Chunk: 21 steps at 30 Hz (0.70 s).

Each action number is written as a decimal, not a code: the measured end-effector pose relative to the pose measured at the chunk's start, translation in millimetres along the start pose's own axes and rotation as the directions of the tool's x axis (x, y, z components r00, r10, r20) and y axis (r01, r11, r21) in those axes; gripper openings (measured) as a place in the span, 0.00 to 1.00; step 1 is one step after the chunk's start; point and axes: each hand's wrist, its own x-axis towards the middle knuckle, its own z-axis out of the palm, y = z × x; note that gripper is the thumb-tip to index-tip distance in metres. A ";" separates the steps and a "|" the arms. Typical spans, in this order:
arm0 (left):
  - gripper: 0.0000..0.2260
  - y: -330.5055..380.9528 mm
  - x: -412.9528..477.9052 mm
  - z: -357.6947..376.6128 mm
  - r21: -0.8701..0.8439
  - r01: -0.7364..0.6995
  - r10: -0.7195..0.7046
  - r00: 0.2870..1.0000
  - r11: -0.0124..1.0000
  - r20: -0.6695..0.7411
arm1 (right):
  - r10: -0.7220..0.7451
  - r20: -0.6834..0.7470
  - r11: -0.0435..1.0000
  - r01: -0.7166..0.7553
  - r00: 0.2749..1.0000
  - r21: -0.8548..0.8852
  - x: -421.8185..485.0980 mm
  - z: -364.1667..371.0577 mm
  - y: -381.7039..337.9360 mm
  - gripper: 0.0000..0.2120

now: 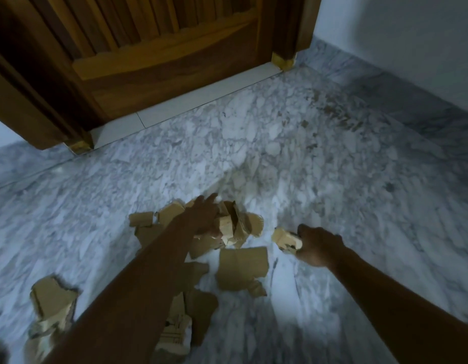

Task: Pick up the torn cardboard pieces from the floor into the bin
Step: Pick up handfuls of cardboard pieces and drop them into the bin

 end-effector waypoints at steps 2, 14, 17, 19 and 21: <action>0.34 -1.6 3.8 11.1 0.042 -0.008 0.009 0.999 0.999 -0.035 | 0.011 -0.017 0.999 -0.010 1.000 0.048 -1.9 26.5 2.1 0.16; 0.27 14.2 -58.4 25.6 -0.304 0.112 -0.189 0.953 0.946 -0.237 | -0.070 0.094 0.931 0.031 0.993 0.365 3.6 -5.9 -2.7 0.33; 0.21 9.0 -74.6 20.7 -0.257 0.115 -0.203 0.916 0.960 -0.348 | -0.279 0.170 0.924 0.217 0.945 0.314 -5.9 -19.2 -28.7 0.28; 0.18 5.7 -83.9 16.8 -0.230 0.134 -0.221 0.886 0.964 -0.407 | -0.346 0.224 0.937 0.322 0.911 0.140 -14.1 -13.4 -51.3 0.34; 0.18 -0.4 -90.7 16.6 -0.259 0.139 -0.241 0.877 0.956 -0.417 | -0.393 0.224 0.907 0.416 0.892 -0.068 -21.9 3.9 -70.9 0.40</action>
